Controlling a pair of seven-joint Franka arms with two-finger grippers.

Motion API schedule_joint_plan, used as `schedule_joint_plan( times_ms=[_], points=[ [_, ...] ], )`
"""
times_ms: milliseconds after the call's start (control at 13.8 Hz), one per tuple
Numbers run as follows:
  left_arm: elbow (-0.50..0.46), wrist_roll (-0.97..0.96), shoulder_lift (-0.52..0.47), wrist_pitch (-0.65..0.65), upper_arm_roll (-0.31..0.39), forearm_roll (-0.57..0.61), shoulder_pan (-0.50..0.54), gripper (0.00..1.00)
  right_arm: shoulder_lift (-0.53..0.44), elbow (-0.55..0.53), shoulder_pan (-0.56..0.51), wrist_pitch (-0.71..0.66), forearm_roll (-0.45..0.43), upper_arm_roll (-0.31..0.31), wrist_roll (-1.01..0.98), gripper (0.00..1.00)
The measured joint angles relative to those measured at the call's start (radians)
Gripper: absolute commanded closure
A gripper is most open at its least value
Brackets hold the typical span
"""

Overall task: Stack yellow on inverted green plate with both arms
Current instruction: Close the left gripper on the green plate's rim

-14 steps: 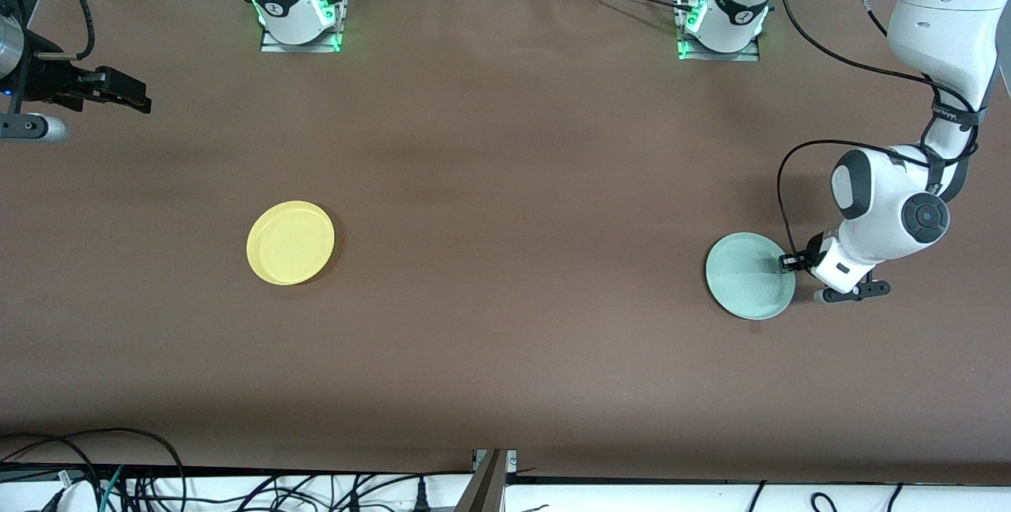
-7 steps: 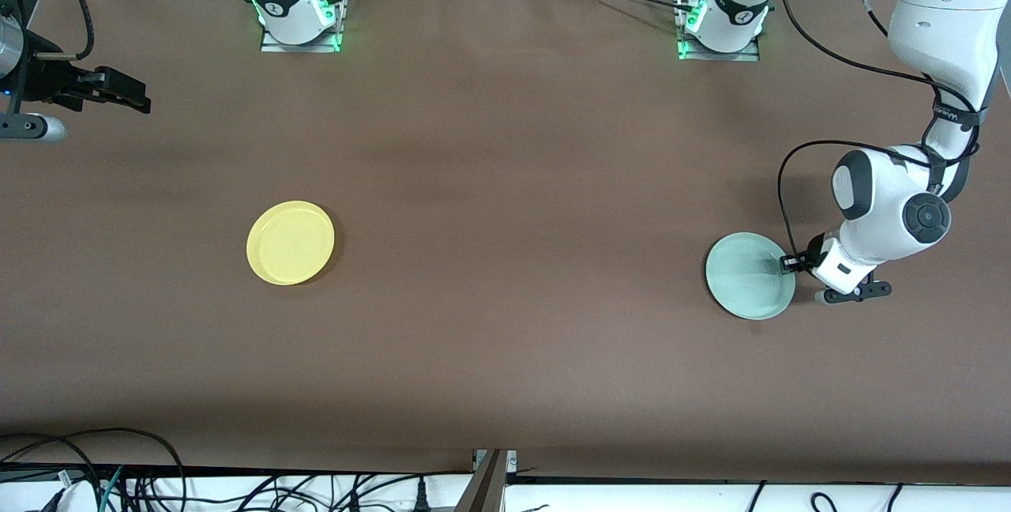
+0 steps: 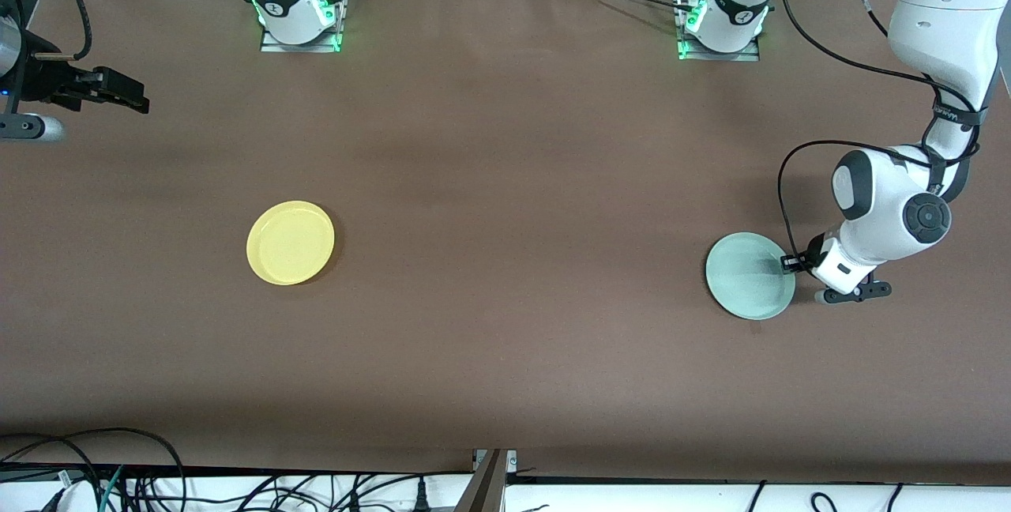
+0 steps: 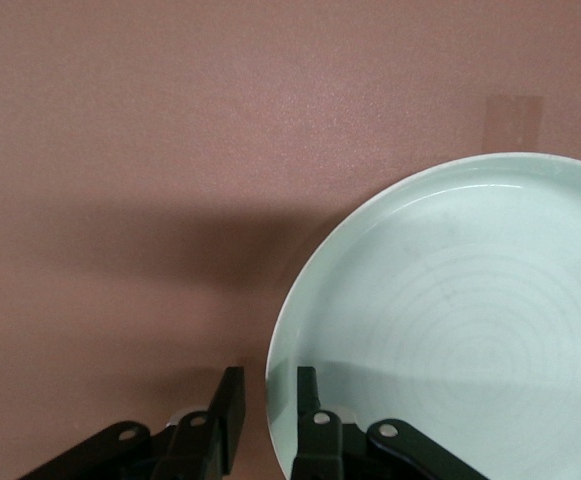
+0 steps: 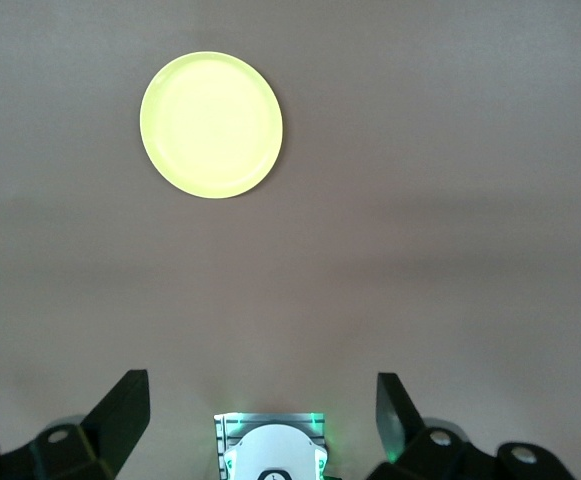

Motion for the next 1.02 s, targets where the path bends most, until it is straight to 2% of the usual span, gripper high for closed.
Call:
schedule_joint_plan(
  times_ms=[509, 800, 945, 1018],
  points=[
    [0.002, 0.004, -0.001, -0.002, 0.0, 0.0, 0.0, 0.78, 0.0, 0.0, 0.0, 0.0, 0.0, 0.0, 0.0, 0.0],
    [0.002, 0.005, -0.001, -0.003, 0.0, 0.0, 0.0, 0.89, 0.0, 0.0, 0.0, 0.0, 0.0, 0.0, 0.0, 0.0],
    [0.002, 0.005, -0.001, -0.004, -0.001, 0.0, 0.0, 1.0, 0.0, 0.0, 0.0, 0.0, 0.0, 0.0, 0.0, 0.0],
    [0.002, 0.005, -0.001, -0.004, -0.002, 0.0, 0.0, 1.0, 0.0, 0.0, 0.0, 0.0, 0.0, 0.0, 0.0, 0.0]
  ],
)
